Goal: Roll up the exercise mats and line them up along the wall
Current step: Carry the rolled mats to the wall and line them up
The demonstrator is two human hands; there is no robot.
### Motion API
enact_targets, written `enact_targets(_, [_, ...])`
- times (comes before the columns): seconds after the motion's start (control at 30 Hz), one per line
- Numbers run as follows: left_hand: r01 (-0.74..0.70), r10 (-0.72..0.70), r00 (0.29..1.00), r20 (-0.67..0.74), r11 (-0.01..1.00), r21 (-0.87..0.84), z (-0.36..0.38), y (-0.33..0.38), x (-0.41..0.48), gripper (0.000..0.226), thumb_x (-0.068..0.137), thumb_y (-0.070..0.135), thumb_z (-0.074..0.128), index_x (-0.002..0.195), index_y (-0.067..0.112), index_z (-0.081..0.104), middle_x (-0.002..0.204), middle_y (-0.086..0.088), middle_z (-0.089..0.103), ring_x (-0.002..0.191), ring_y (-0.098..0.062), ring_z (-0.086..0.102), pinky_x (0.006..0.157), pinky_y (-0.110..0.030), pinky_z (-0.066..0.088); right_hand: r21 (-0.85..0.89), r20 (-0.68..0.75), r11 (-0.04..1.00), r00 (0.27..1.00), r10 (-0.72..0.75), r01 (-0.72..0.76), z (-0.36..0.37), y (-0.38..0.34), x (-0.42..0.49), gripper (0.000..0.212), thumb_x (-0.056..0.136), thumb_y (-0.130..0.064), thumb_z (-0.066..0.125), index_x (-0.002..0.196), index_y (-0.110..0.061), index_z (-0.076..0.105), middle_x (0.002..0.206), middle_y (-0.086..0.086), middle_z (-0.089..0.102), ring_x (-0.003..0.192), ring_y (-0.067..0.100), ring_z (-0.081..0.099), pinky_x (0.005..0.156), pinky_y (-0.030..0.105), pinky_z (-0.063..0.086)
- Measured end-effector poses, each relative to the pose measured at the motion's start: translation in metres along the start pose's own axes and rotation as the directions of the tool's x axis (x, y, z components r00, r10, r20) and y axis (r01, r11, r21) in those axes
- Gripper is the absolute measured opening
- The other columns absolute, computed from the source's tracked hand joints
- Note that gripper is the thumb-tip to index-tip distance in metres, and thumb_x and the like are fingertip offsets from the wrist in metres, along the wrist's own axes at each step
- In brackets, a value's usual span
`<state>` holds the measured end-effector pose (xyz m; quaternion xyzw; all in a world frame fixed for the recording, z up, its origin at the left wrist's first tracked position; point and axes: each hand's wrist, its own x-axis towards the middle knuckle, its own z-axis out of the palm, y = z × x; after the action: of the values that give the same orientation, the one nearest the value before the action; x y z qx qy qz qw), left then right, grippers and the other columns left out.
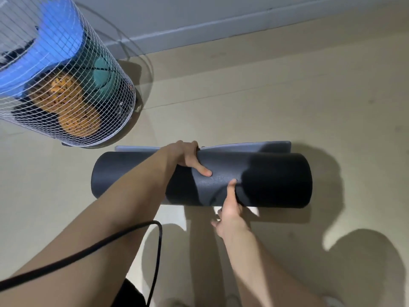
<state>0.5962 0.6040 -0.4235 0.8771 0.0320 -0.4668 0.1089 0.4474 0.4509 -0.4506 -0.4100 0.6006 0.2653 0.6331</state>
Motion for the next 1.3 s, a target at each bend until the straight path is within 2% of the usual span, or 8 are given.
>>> enact_targets(0.13, [0.007, -0.033, 0.982, -0.185, 0.990, -0.142, 0.012, 0.011, -0.025, 0.095, 0.048, 0.084, 0.082, 0.109, 0.018, 0.053, 0.102, 0.002, 0.060, 0.098, -0.024, 0.055, 0.083, -0.042, 0.050, 0.115, 0.077, 0.985, 0.988, -0.137, 0.127, -0.001, -0.032, -0.012, 0.130, 0.044, -0.074, 0.089, 0.154, -0.045, 0.025, 0.146, -0.012, 0.051, 0.126, 0.025, 0.056, 0.102, 0.048, 0.048])
enact_targets(0.23, [-0.024, -0.119, 0.945, -0.304, 0.903, -0.428, 0.020, 0.034, -0.055, 0.100, 0.039, 0.088, 0.079, 0.105, 0.018, 0.052, 0.094, 0.004, 0.065, 0.085, -0.018, 0.063, 0.071, -0.038, 0.050, -0.035, 0.185, 0.951, 0.937, -0.296, 0.308, -0.021, -0.076, -0.021, 0.124, 0.048, -0.074, 0.092, 0.153, -0.039, 0.038, 0.146, -0.019, 0.054, 0.132, 0.012, 0.053, 0.111, 0.041, 0.044])
enact_targets(0.43, [-0.201, -0.119, 0.915, -0.385, 0.692, -0.693, -0.014, 0.137, -0.130, 0.083, 0.061, 0.062, 0.093, 0.127, 0.028, 0.055, 0.112, 0.021, 0.067, 0.099, 0.000, 0.065, 0.079, -0.020, 0.050, -0.095, 0.335, 0.847, 0.818, -0.468, 0.523, -0.090, -0.175, -0.104, 0.048, 0.078, -0.023, 0.091, 0.120, -0.024, 0.069, 0.108, -0.010, 0.079, 0.096, 0.003, 0.074, 0.071, 0.013, 0.055])
enact_targets(0.63, [-0.188, -0.132, 0.925, -0.356, 0.657, -0.731, -0.094, 0.284, -0.177, 0.092, 0.062, 0.070, 0.087, 0.135, 0.028, 0.050, 0.116, 0.020, 0.065, 0.106, -0.009, 0.067, 0.091, -0.031, 0.053, -0.014, 0.356, 0.823, 0.772, -0.526, 0.568, -0.171, -0.289, -0.180, 0.057, 0.084, -0.014, 0.086, 0.134, -0.027, 0.061, 0.120, -0.007, 0.076, 0.112, 0.013, 0.072, 0.096, 0.031, 0.056])
enact_targets(0.73, [-0.190, -0.101, 0.939, -0.329, 0.645, -0.740, -0.138, 0.375, -0.189, 0.097, 0.065, 0.071, 0.085, 0.141, 0.026, 0.047, 0.114, 0.017, 0.061, 0.106, -0.014, 0.065, 0.090, -0.030, 0.049, 0.022, 0.362, 0.805, 0.746, -0.559, 0.593, -0.215, -0.364, -0.213, 0.061, 0.086, -0.005, 0.082, 0.137, -0.025, 0.056, 0.124, -0.005, 0.075, 0.114, 0.014, 0.071, 0.098, 0.032, 0.057])
enact_targets(0.9, [-0.147, -0.032, 0.978, -0.207, 0.595, -0.790, -0.199, 0.532, -0.175, 0.122, 0.048, 0.089, 0.076, 0.144, 0.020, 0.045, 0.130, 0.003, 0.062, 0.113, -0.023, 0.065, 0.102, -0.042, 0.052, -0.038, 0.265, 0.773, 0.753, -0.603, 0.633, -0.292, -0.513, -0.241, 0.061, 0.083, -0.011, 0.086, 0.134, -0.027, 0.058, 0.121, -0.010, 0.075, 0.111, 0.012, 0.072, 0.086, 0.023, 0.057])
enact_targets(1.03, [-0.105, -0.009, 0.992, -0.129, 0.528, -0.843, -0.236, 0.653, -0.127, 0.129, 0.037, 0.094, 0.073, 0.139, 0.019, 0.047, 0.130, 0.001, 0.062, 0.115, -0.026, 0.065, 0.102, -0.045, 0.054, -0.195, 0.177, 0.753, 0.778, -0.603, 0.628, -0.345, -0.640, -0.229, 0.076, 0.073, -0.039, 0.093, 0.138, -0.040, 0.054, 0.125, -0.018, 0.069, 0.111, 0.008, 0.068, 0.097, 0.034, 0.056])
enact_targets(1.3, [-0.023, 0.010, 1.000, -0.021, 0.437, -0.899, -0.262, 0.870, 0.031, 0.127, 0.041, 0.091, 0.078, 0.138, 0.015, 0.050, 0.129, -0.001, 0.065, 0.115, -0.025, 0.065, 0.104, -0.046, 0.052, -0.343, 0.136, 0.714, 0.784, -0.605, 0.610, -0.437, -0.874, -0.100, 0.077, 0.065, -0.049, 0.094, 0.133, -0.042, 0.058, 0.120, -0.019, 0.071, 0.110, 0.009, 0.069, 0.102, 0.040, 0.055])
